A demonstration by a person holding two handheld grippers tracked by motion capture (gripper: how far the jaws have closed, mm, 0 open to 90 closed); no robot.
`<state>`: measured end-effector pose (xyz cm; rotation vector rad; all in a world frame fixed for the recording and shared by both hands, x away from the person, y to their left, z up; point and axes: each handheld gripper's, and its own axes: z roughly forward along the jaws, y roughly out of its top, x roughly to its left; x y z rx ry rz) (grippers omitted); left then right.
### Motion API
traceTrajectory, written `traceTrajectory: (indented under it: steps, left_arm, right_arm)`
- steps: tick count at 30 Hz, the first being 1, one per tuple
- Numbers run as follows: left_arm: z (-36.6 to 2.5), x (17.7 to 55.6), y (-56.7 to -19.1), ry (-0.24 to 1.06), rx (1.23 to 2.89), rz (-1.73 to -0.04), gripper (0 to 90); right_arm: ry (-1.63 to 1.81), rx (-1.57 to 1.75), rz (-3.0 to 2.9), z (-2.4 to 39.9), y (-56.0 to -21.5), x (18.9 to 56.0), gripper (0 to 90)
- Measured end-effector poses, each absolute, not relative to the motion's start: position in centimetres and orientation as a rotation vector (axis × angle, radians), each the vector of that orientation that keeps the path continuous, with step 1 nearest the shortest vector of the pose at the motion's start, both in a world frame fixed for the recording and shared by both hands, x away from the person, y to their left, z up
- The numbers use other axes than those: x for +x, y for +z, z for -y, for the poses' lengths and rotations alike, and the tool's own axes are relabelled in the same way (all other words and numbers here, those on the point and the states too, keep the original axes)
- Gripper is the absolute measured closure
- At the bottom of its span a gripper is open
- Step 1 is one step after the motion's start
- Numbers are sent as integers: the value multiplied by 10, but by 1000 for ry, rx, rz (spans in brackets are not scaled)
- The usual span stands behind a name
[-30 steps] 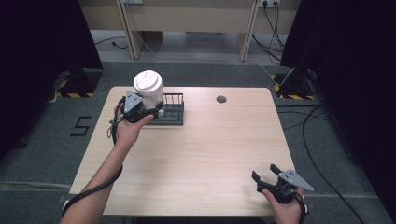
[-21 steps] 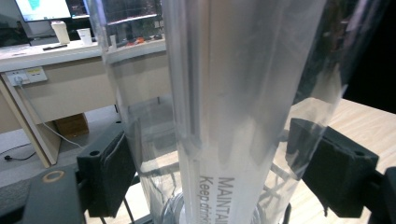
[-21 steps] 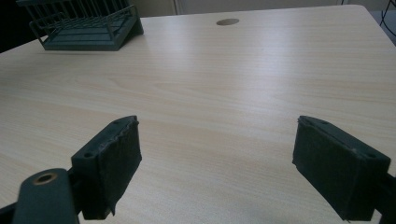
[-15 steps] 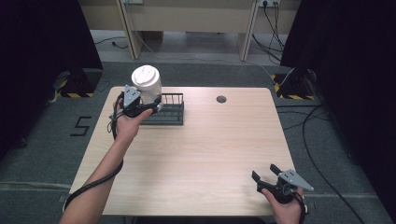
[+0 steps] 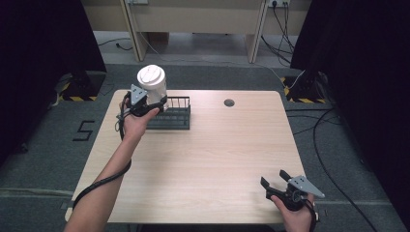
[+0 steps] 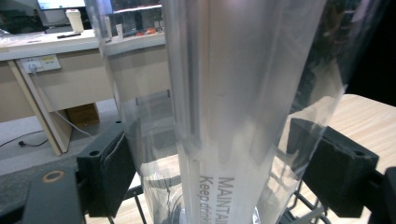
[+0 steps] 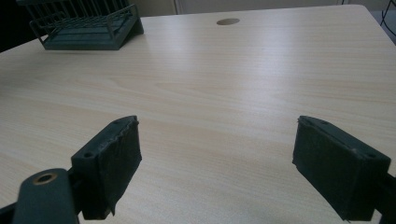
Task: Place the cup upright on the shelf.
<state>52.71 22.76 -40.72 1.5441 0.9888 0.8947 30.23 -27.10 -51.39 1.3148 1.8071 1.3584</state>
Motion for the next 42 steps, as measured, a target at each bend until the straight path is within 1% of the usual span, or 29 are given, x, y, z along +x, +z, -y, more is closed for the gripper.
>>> traceTrajectory:
  steps: [16,42]
  left_arm:
    - [-226,548,-421,906,1532,-1070,178]
    - [-216,556,-447,891,1587,-1124,177]
  right_arm:
    - [1363,1320,-1809,271,-514,302,157]
    - [1364,1319,-1814,271,-514,302,157]
